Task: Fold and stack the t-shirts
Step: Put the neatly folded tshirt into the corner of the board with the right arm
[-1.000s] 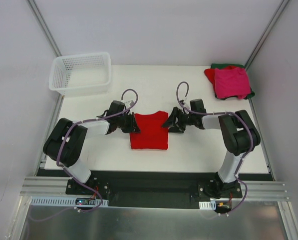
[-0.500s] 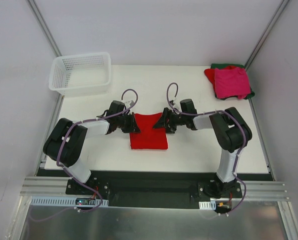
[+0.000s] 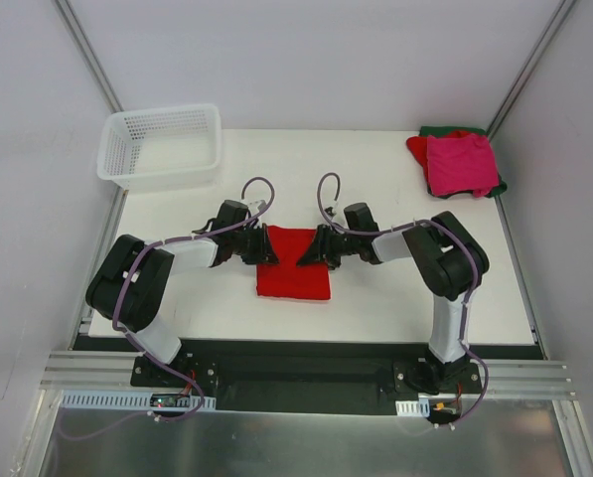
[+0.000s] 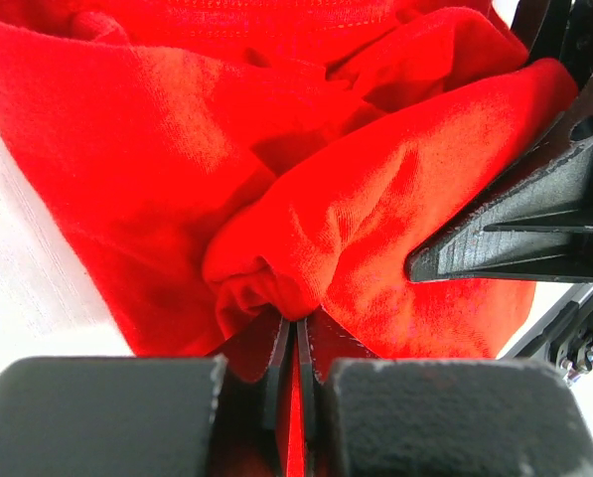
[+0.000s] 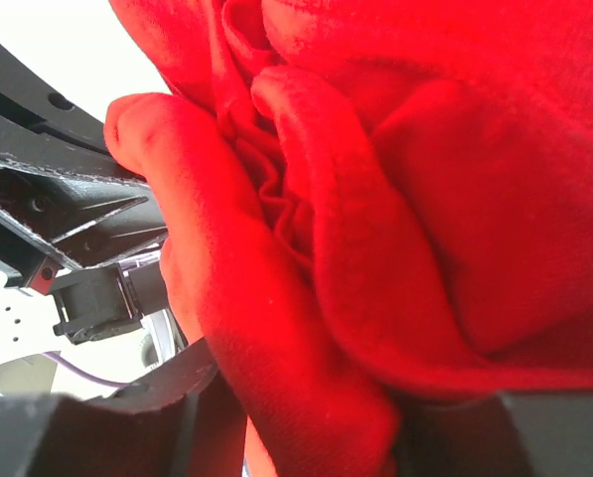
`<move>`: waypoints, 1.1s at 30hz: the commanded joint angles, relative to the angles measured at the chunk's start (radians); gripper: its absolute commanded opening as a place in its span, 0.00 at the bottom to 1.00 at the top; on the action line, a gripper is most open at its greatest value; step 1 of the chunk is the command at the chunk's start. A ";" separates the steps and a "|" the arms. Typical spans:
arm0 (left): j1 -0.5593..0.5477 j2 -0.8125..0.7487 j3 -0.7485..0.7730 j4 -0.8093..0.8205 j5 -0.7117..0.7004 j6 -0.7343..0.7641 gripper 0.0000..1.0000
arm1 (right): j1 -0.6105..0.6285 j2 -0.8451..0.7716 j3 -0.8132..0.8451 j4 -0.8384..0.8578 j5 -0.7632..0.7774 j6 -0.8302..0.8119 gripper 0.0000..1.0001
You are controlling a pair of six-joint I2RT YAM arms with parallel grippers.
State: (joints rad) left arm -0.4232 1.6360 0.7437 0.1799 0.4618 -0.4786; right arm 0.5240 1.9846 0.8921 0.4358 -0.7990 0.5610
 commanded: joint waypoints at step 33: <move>0.012 -0.181 0.032 -0.048 0.011 -0.002 0.86 | 0.057 0.037 0.002 -0.091 0.064 -0.056 0.01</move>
State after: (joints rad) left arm -0.4259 1.5925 0.7456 0.1833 0.5041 -0.4908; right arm 0.5598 2.0205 0.9119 0.4469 -0.8062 0.5694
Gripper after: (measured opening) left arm 0.752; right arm 0.158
